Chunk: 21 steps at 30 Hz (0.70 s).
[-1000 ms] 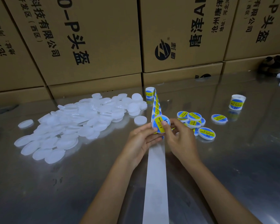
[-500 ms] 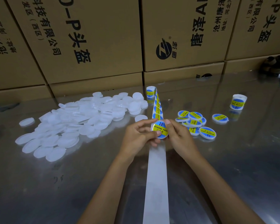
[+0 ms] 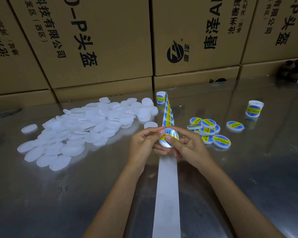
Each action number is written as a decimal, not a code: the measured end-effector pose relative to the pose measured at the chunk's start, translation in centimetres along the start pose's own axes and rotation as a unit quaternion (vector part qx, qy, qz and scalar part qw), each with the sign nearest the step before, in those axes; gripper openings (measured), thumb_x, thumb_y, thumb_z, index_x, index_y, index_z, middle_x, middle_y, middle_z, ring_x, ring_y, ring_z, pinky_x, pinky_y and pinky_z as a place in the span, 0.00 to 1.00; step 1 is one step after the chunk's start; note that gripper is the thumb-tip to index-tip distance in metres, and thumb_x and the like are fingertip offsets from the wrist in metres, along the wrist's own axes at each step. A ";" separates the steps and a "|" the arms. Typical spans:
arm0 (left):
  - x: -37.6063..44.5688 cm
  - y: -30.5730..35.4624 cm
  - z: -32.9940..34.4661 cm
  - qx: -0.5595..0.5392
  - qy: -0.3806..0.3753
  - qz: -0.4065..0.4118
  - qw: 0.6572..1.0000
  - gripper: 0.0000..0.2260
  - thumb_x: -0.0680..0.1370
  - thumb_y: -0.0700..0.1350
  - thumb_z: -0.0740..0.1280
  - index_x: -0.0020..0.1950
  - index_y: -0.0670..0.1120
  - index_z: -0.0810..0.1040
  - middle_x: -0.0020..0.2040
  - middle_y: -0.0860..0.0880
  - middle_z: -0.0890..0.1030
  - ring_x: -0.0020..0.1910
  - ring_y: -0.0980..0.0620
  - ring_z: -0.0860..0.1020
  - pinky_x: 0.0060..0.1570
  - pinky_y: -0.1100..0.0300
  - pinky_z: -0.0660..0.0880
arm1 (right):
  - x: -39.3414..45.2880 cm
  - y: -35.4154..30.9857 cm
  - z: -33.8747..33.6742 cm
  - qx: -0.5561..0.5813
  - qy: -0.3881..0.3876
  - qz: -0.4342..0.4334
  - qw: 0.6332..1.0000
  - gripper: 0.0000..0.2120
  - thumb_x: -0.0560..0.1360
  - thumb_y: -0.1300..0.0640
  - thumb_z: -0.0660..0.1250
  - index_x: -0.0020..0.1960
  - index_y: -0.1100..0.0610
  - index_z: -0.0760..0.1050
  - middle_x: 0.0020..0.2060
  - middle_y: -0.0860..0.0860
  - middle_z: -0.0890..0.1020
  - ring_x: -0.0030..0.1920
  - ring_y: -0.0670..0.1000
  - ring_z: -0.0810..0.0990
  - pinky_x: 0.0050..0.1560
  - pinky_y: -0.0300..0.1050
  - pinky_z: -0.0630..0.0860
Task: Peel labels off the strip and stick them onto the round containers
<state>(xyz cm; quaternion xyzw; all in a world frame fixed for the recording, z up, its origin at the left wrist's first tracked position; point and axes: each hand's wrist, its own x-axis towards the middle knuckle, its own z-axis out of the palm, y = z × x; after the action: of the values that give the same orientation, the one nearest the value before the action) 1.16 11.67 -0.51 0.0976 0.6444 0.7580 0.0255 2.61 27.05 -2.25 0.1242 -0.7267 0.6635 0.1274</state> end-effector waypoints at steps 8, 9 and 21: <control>0.4 -0.4 -0.3 0.063 -0.056 0.016 0.996 0.09 0.78 0.38 0.71 0.56 0.48 0.79 0.42 0.44 0.86 0.30 0.46 0.82 0.31 0.58 0.80 | -0.1 0.4 0.3 -0.031 0.044 -0.020 0.998 0.11 0.81 0.61 0.64 0.60 0.53 0.81 0.23 0.45 0.77 0.21 0.47 0.72 0.26 0.35 0.70; 0.4 -0.4 -0.3 0.065 -0.070 0.014 0.995 0.12 0.77 0.36 0.72 0.57 0.48 0.78 0.41 0.43 0.85 0.29 0.46 0.81 0.31 0.57 0.80 | -0.1 0.4 0.3 -0.033 0.050 -0.020 0.998 0.11 0.82 0.60 0.63 0.59 0.52 0.81 0.24 0.45 0.77 0.21 0.48 0.73 0.26 0.35 0.70; 0.4 -0.3 -0.1 0.041 -0.051 0.018 0.998 0.07 0.77 0.37 0.72 0.51 0.41 0.75 0.38 0.37 0.85 0.26 0.43 0.81 0.27 0.58 0.79 | -0.1 -0.7 0.5 0.044 -0.014 0.061 0.997 0.16 0.84 0.47 0.55 0.57 0.46 0.82 0.33 0.59 0.79 0.31 0.56 0.74 0.30 0.41 0.73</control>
<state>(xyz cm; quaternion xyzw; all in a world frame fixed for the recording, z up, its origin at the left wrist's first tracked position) 0.71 11.65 -0.76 0.1488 0.6708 0.7254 0.0402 2.93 26.49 -1.66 0.0943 -0.7048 0.6995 0.0705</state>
